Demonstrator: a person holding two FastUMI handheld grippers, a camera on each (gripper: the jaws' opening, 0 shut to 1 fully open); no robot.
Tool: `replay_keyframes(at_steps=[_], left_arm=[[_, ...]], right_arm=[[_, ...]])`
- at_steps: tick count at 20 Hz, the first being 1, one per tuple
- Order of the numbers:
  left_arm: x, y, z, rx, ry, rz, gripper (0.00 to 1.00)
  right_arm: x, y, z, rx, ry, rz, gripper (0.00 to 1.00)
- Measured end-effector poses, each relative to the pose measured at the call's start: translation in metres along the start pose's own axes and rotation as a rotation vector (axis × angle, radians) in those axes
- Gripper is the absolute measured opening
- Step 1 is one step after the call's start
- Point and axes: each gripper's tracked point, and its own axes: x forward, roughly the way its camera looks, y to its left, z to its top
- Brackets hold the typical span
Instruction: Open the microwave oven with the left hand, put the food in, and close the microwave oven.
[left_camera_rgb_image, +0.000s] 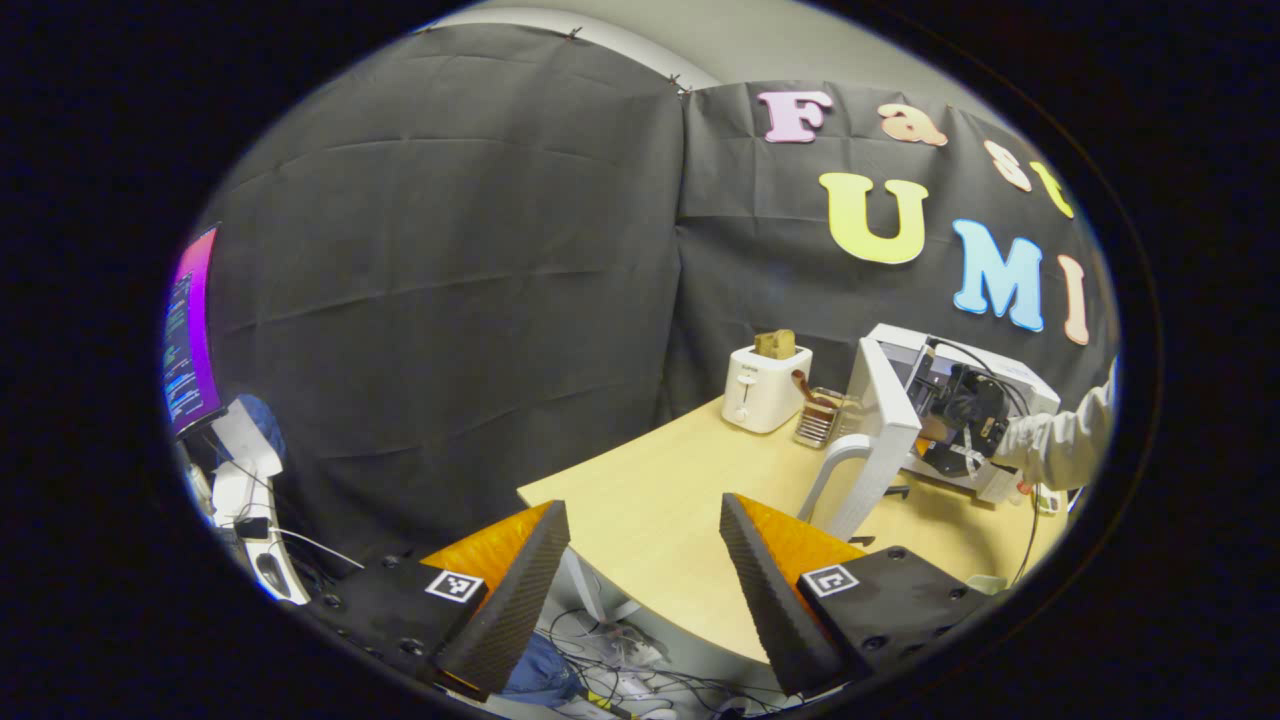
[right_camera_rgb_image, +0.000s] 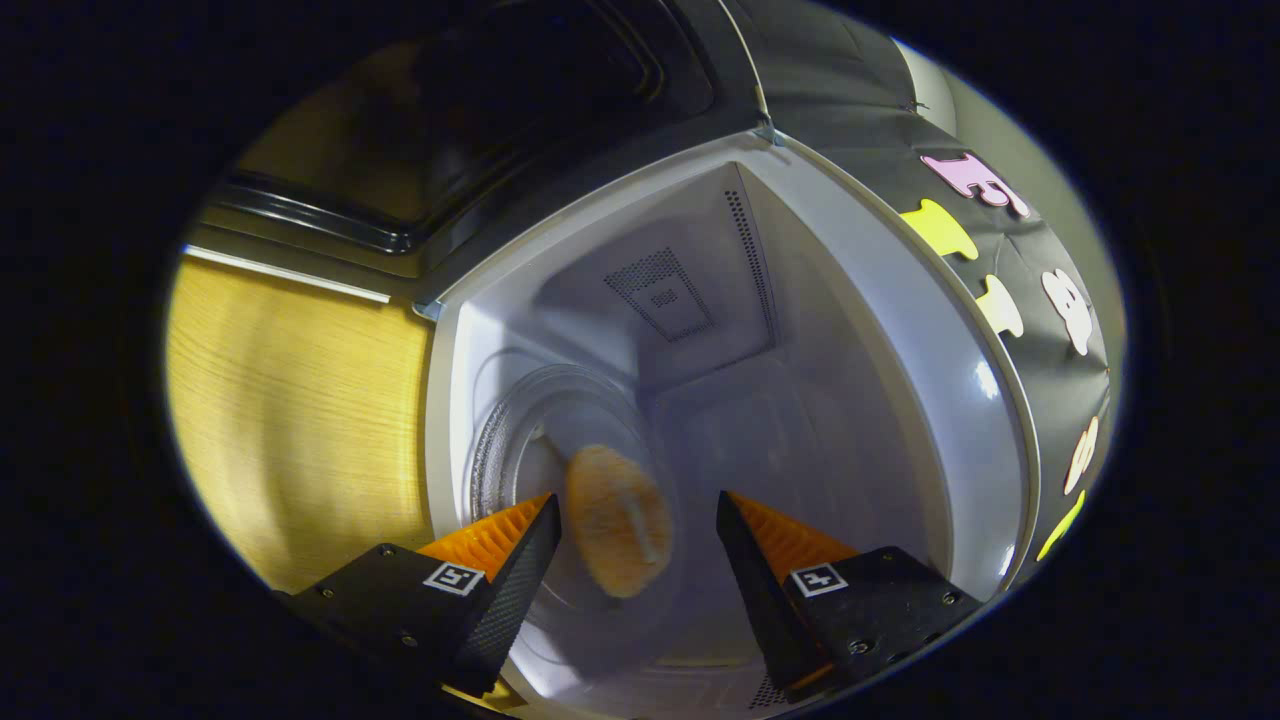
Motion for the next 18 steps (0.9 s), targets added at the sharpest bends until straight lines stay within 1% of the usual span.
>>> replay_keyframes(at_steps=[2, 4, 5, 10, 15, 18], left_arm=[[0.005, -0.006, 0.004, 0.016, -0.01, -0.019, 0.99], [0.008, -0.01, 0.01, 0.027, -0.024, -0.039, 0.99], [0.009, -0.013, 0.014, 0.029, -0.031, -0.052, 0.99], [0.026, -0.028, 0.02, 0.026, -0.046, -0.14, 1.0], [0.052, -0.047, 0.031, 0.047, -0.078, -0.238, 0.99], [0.067, -0.057, 0.038, 0.08, -0.098, -0.291, 1.0]], right_arm=[[-0.008, -0.001, -0.001, -0.032, 0.001, 0.004, 0.96], [-0.018, 0.001, 0.001, -0.039, -0.009, 0.017, 0.96], [-0.025, -0.001, 0.003, -0.034, -0.016, 0.012, 0.95], [-0.082, -0.022, 0.018, 0.06, -0.064, -0.033, 0.95], [-0.157, -0.046, 0.029, 0.13, -0.123, -0.078, 0.95], [-0.202, -0.059, 0.035, 0.229, -0.142, -0.097, 0.95]])
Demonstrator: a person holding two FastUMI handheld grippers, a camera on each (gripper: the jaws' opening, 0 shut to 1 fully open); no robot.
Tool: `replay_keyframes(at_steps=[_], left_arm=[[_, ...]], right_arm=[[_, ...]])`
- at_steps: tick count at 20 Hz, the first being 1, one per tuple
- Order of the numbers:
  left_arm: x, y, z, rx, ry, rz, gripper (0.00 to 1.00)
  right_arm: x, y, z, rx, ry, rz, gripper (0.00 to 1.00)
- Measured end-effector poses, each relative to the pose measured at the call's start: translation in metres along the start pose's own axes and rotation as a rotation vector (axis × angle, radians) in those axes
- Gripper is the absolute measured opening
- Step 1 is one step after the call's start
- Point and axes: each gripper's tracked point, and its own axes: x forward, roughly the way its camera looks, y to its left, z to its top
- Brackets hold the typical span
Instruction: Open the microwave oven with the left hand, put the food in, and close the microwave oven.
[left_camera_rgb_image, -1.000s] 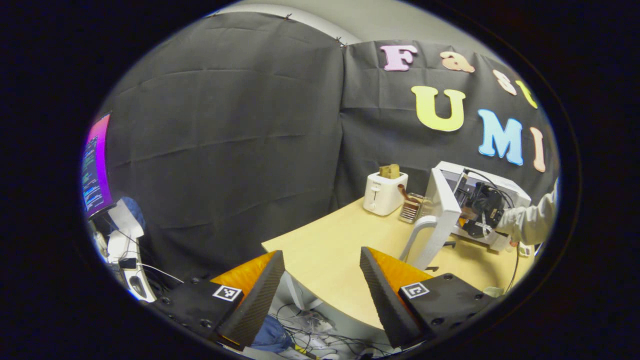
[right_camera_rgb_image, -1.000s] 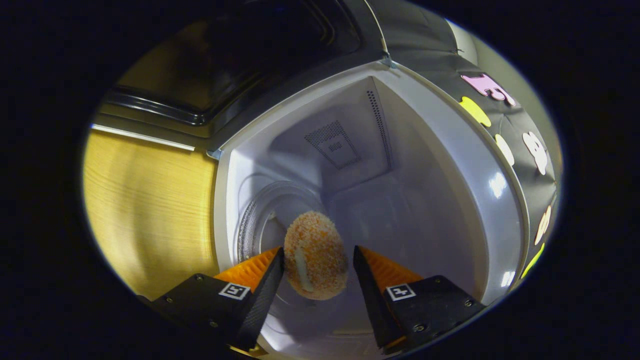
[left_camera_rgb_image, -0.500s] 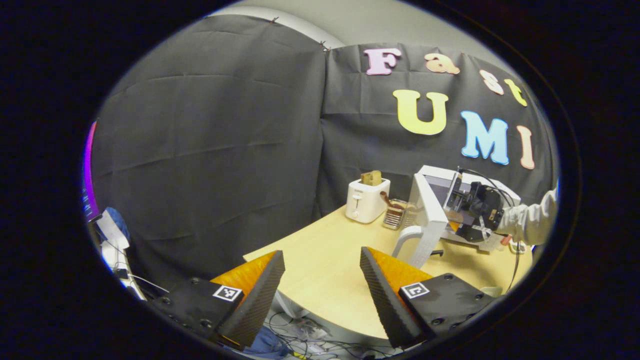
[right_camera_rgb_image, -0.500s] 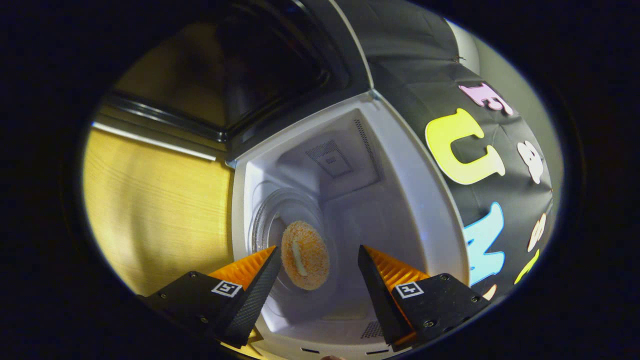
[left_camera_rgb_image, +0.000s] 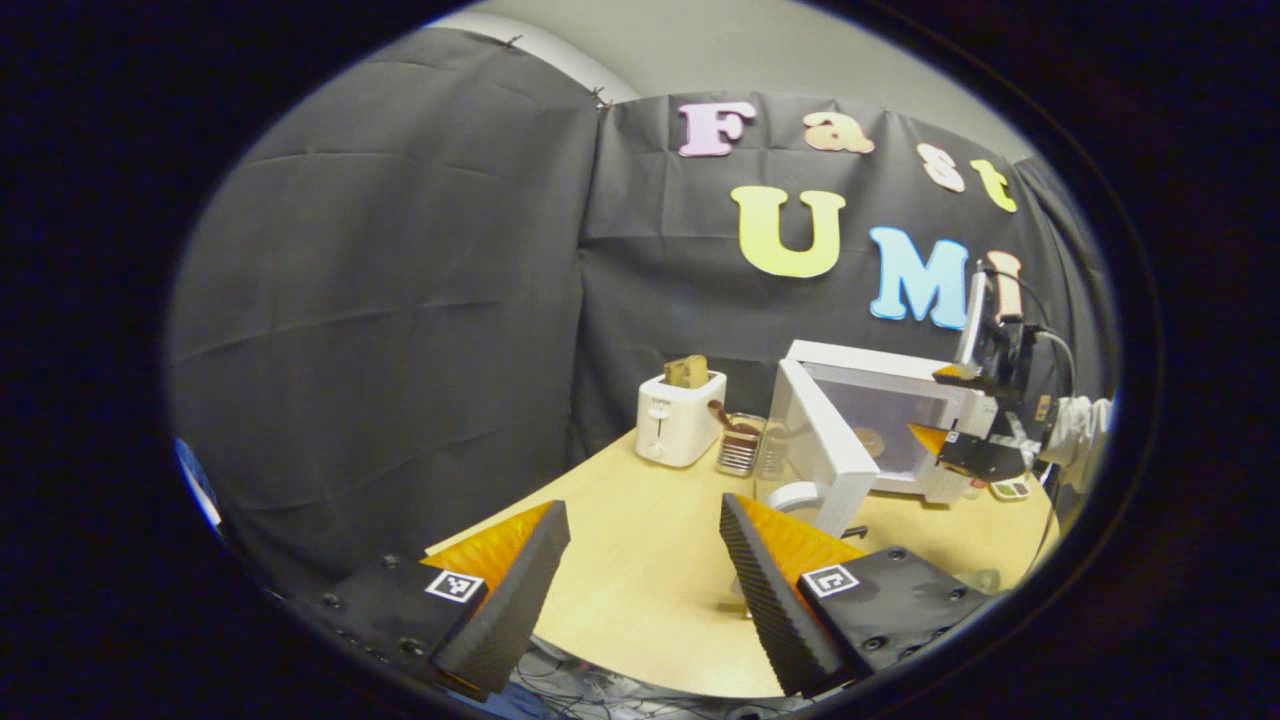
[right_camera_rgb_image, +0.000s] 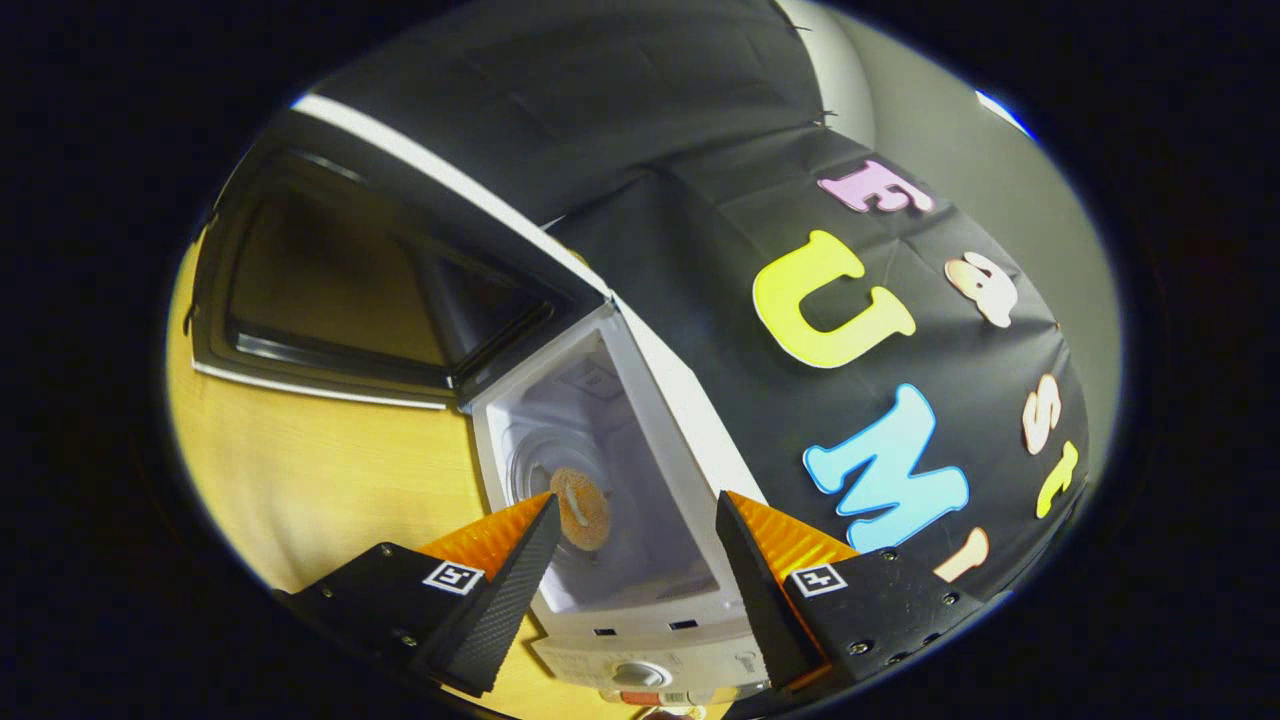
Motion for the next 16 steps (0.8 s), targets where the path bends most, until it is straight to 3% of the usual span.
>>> replay_keyframes(at_steps=[6, 10, 16], left_arm=[[0.045, 0.003, 0.0, 0.022, -0.005, -0.068, 1.0], [0.071, -0.001, -0.005, 0.028, -0.005, -0.111, 1.0], [0.103, -0.023, -0.023, 0.054, -0.01, -0.177, 0.96]], right_arm=[[-0.088, -0.024, 0.022, 0.296, -0.018, -0.073, 0.97], [-0.14, -0.048, 0.024, 0.468, -0.003, -0.173, 0.96], [-0.2, -0.089, -0.003, 0.541, 0.044, -0.325, 0.96]])
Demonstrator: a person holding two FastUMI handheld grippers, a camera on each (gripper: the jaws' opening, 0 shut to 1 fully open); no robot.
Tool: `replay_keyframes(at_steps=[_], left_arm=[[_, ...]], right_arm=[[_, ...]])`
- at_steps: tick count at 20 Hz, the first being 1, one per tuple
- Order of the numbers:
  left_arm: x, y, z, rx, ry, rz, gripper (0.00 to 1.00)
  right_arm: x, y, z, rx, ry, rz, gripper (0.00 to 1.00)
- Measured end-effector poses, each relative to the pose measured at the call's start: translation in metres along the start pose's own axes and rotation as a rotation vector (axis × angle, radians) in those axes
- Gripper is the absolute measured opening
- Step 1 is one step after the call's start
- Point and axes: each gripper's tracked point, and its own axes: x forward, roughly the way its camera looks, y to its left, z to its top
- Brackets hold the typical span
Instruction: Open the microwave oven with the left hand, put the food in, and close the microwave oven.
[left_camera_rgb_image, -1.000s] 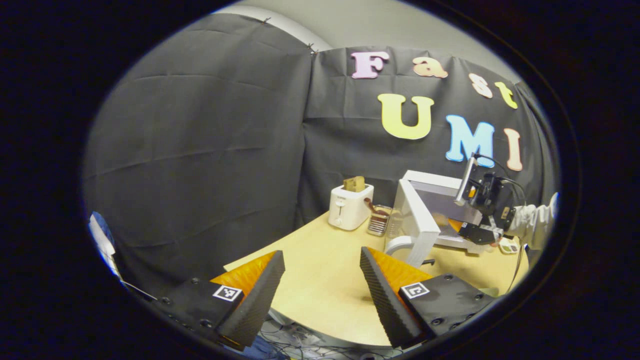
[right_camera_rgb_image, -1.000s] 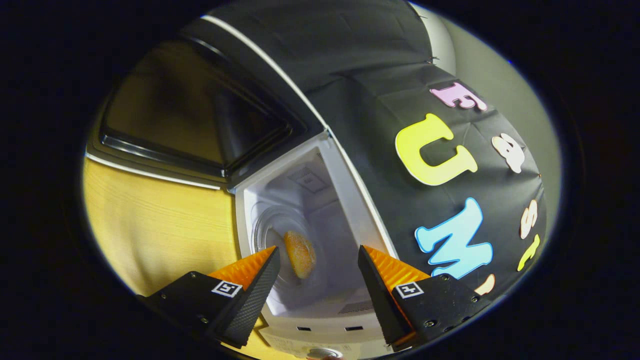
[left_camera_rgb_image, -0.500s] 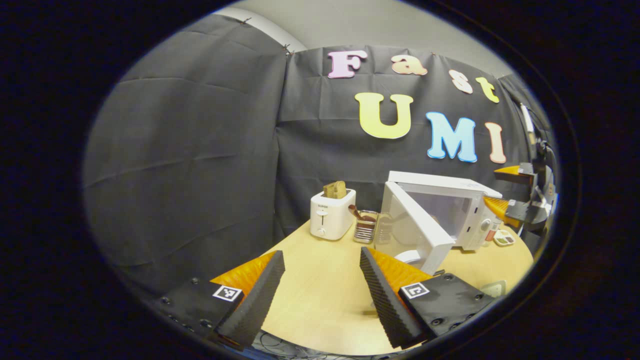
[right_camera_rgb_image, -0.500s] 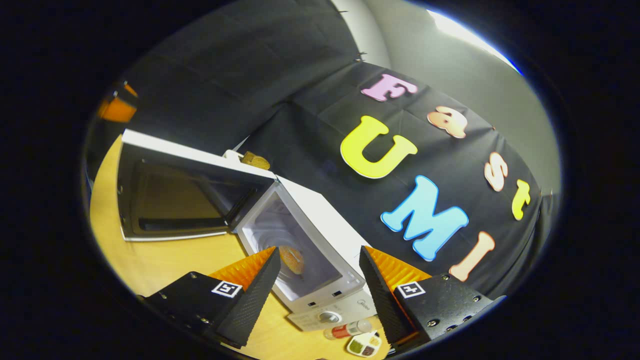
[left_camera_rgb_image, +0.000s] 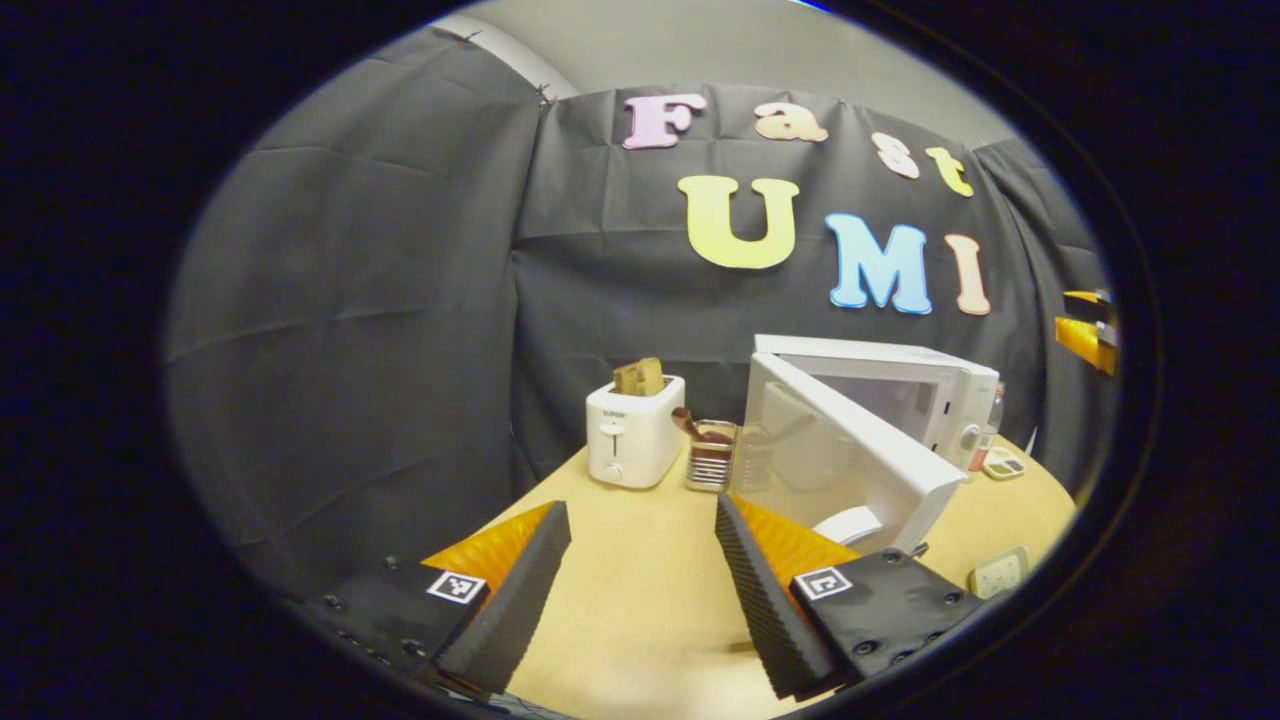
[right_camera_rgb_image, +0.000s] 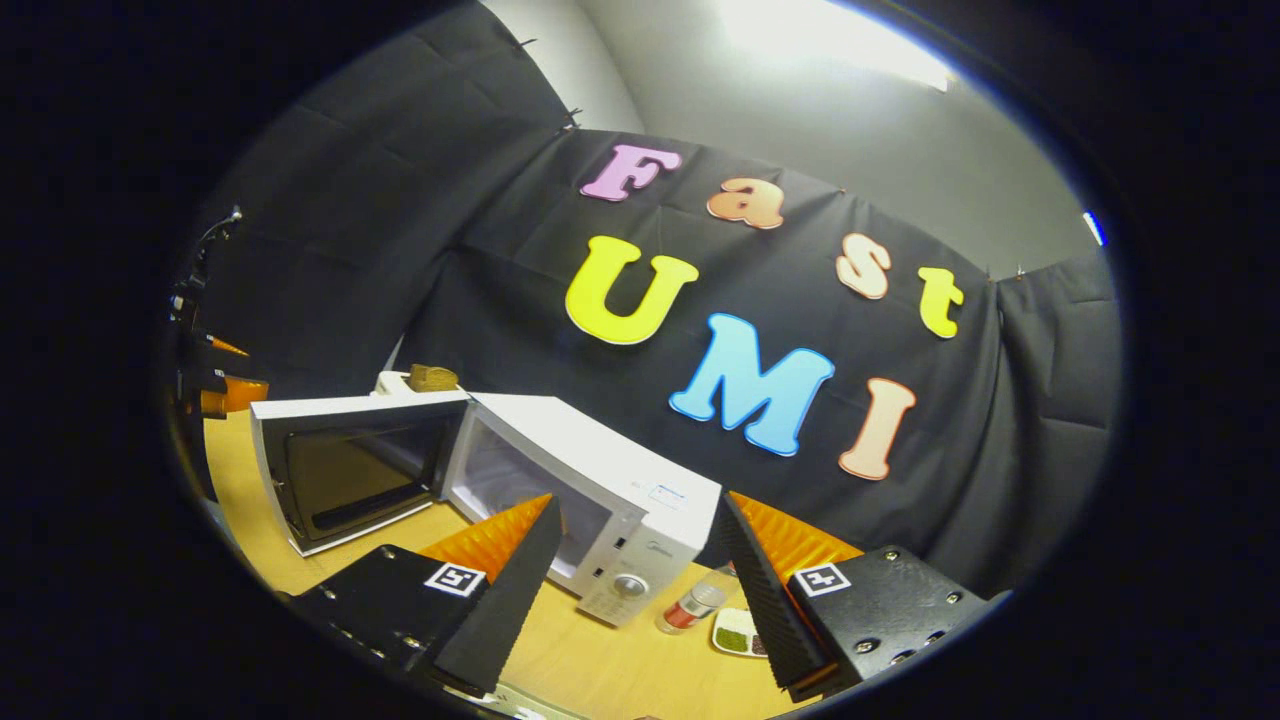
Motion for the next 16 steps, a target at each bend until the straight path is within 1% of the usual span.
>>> replay_keyframes(at_steps=[1, 4, 6, 9, 10, 12, 13, 14, 16], left_arm=[[0.004, -0.006, -0.006, -0.001, 0.02, -0.018, 0.93], [0.006, -0.028, -0.015, 0.005, 0.052, -0.077, 0.63], [0.004, -0.045, -0.013, 0.038, 0.045, -0.111, 0.4], [0.001, -0.06, -0.012, 0.133, 0.036, -0.077, 0.08], [0.003, -0.072, -0.014, 0.136, 0.039, -0.104, 0.07], [-0.001, -0.104, -0.017, 0.073, 0.062, -0.19, 0.07], [-0.001, -0.119, -0.018, 0.052, 0.071, -0.227, 0.05], [0.003, -0.131, -0.017, 0.05, 0.073, -0.249, 0.07], [0.01, -0.155, -0.012, 0.074, 0.065, -0.273, 0.07]], right_arm=[[-0.006, -0.007, -0.004, 0.016, 0.011, -0.015, 0.96], [-0.023, -0.024, -0.014, 0.042, 0.041, -0.059, 0.96], [-0.03, -0.032, -0.021, 0.049, 0.059, -0.078, 0.97], [-0.039, -0.042, -0.029, 0.073, 0.08, -0.093, 0.96], [-0.041, -0.046, -0.031, 0.085, 0.084, -0.101, 0.96], [-0.045, -0.056, -0.032, 0.105, 0.088, -0.117, 0.96], [-0.048, -0.062, -0.035, 0.106, 0.092, -0.126, 0.96], [-0.049, -0.068, -0.036, 0.101, 0.092, -0.134, 0.96], [-0.052, -0.079, -0.039, 0.091, 0.097, -0.143, 0.96]])
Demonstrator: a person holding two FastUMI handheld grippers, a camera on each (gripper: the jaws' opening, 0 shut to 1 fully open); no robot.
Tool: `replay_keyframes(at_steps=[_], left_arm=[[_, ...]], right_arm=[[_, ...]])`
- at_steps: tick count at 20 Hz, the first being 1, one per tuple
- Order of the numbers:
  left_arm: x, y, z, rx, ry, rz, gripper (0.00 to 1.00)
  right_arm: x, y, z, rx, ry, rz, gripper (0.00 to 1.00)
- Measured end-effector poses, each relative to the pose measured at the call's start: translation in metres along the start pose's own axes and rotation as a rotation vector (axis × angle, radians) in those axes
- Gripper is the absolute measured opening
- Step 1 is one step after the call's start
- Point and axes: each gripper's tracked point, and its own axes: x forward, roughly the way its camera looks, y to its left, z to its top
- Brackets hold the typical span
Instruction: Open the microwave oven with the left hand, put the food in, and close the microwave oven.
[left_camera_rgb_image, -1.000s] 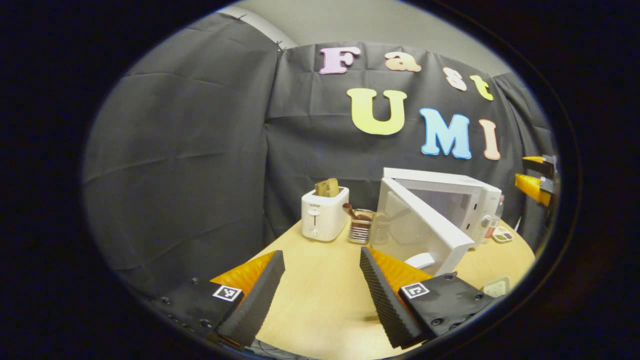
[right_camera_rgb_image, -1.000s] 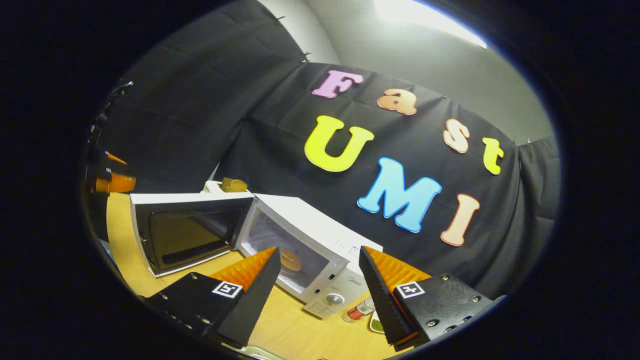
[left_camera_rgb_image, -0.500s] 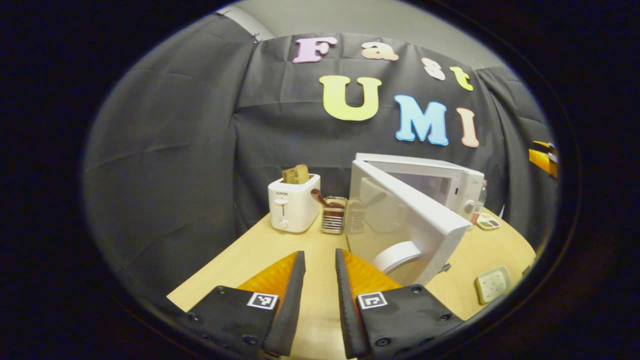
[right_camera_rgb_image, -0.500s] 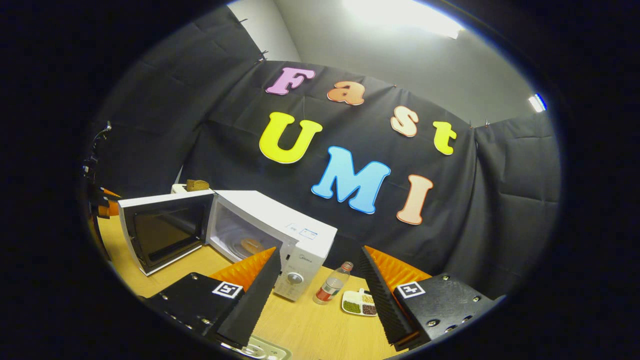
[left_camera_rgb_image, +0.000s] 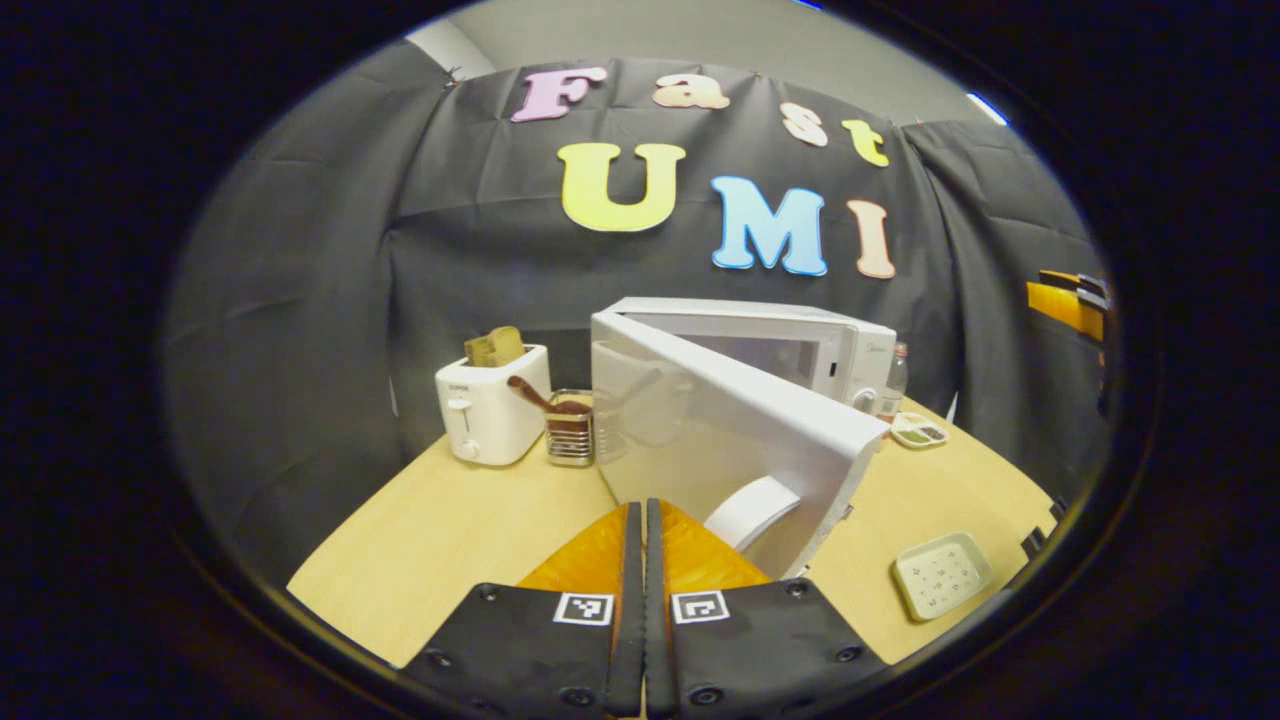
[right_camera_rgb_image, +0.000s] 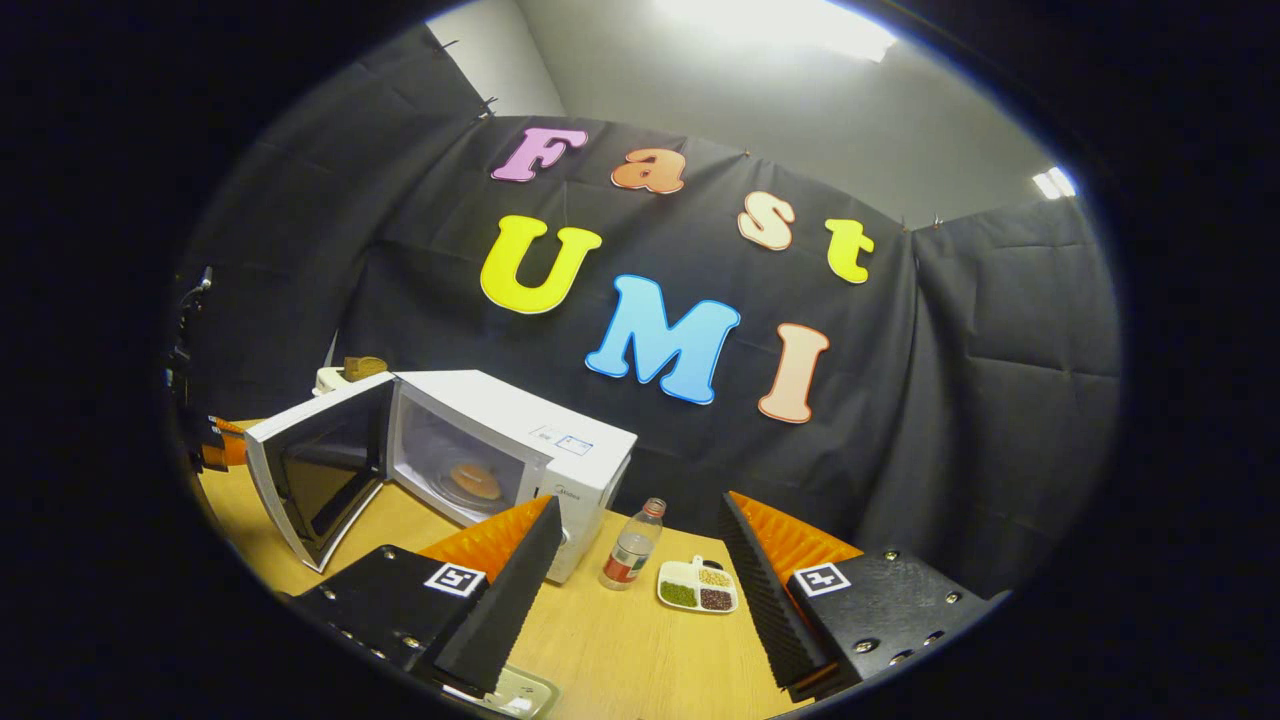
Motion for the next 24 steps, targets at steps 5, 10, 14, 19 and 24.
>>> replay_keyframes(at_steps=[5, 10, 14, 19, 24], left_arm=[[0.023, -0.062, 0.019, 0.024, -0.02, -0.096, 0.08], [0.056, -0.11, 0.029, 0.048, 0.0, -0.164, 0.08], [0.08, -0.14, 0.044, 0.045, -0.009, -0.188, 0.07], [0.11, -0.168, 0.059, 0.074, -0.021, -0.205, 0.07], [0.143, -0.191, 0.064, 0.067, -0.008, -0.222, 0.08]], right_arm=[[0.001, -0.031, -0.005, -0.015, -0.001, -0.022, 0.96], [-0.003, -0.068, -0.012, 0.017, 0.011, -0.076, 0.96], [-0.006, -0.095, -0.025, 0.021, 0.024, -0.115, 0.96], [-0.008, -0.118, -0.039, 0.053, 0.041, -0.145, 0.98], [-0.005, -0.14, -0.05, 0.047, 0.052, -0.169, 0.96]])
